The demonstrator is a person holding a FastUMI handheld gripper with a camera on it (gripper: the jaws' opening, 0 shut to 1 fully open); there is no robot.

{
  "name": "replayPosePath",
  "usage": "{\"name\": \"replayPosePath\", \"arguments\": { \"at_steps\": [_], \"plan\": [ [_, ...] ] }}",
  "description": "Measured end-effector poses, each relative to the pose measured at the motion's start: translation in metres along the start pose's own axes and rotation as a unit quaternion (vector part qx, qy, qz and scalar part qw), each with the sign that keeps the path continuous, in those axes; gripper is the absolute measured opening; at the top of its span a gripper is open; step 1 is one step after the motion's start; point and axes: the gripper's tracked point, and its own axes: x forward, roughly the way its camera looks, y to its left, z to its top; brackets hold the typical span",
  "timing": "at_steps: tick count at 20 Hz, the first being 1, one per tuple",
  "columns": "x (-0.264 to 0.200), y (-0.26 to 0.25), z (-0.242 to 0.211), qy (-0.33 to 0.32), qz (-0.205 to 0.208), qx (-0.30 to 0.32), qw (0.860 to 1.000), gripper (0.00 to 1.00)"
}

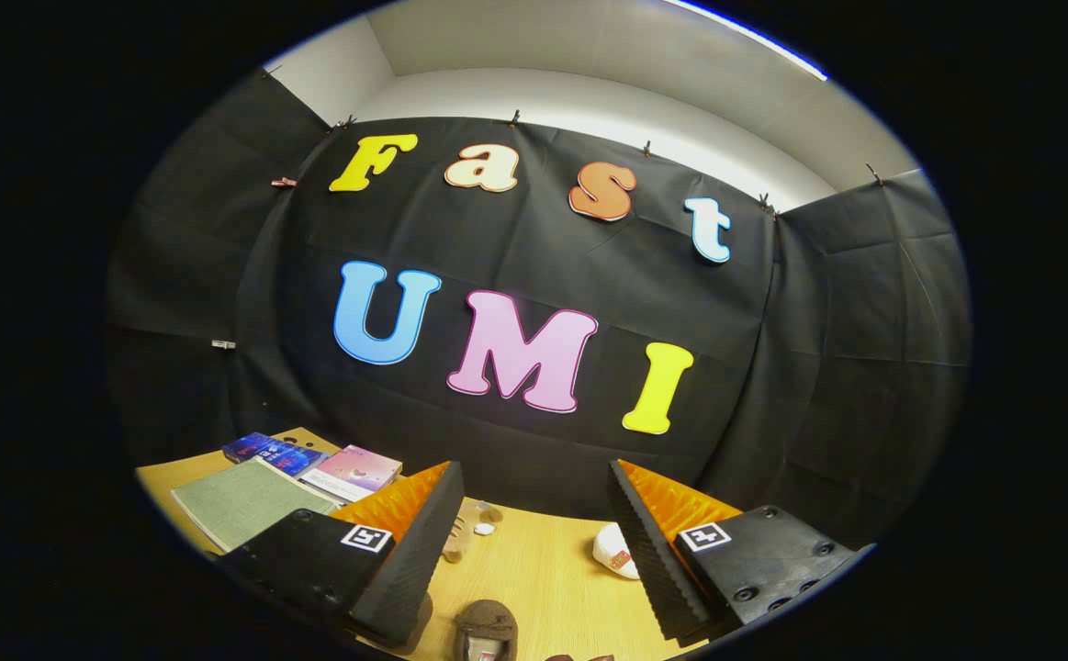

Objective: Open the storage box then place both shoes into the box .Put the left shoe in first, then the right shoe, with the right side of both shoes facing outward in a uniform manner.

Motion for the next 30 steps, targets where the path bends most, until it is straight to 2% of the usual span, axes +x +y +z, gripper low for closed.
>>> {"name": "replayPosePath", "arguments": {
  "at_steps": [8, 11, 14, 17, 20, 23, 25, 27, 30],
  "plan": [
    [-0.002, 0.01, 0.0, -0.001, 0.01, -0.004, 1.0, 0.97],
    [0.0, 0.022, -0.001, 0.002, 0.027, 0.003, 1.0, 0.97],
    [0.002, 0.046, -0.009, 0.013, 0.072, 0.023, 0.997, 0.97],
    [0.003, 0.086, -0.025, 0.042, 0.152, 0.069, 0.985, 0.97],
    [0.0, 0.119, -0.042, 0.079, 0.229, 0.155, 0.958, 0.97],
    [0.005, 0.147, -0.064, 0.117, 0.284, 0.255, 0.917, 0.98],
    [0.005, 0.164, -0.084, 0.152, 0.326, 0.311, 0.88, 0.98],
    [0.007, 0.182, -0.105, 0.193, 0.369, 0.361, 0.834, 0.98],
    [0.011, 0.197, -0.135, 0.241, 0.41, 0.421, 0.772, 0.97]
  ]
}}
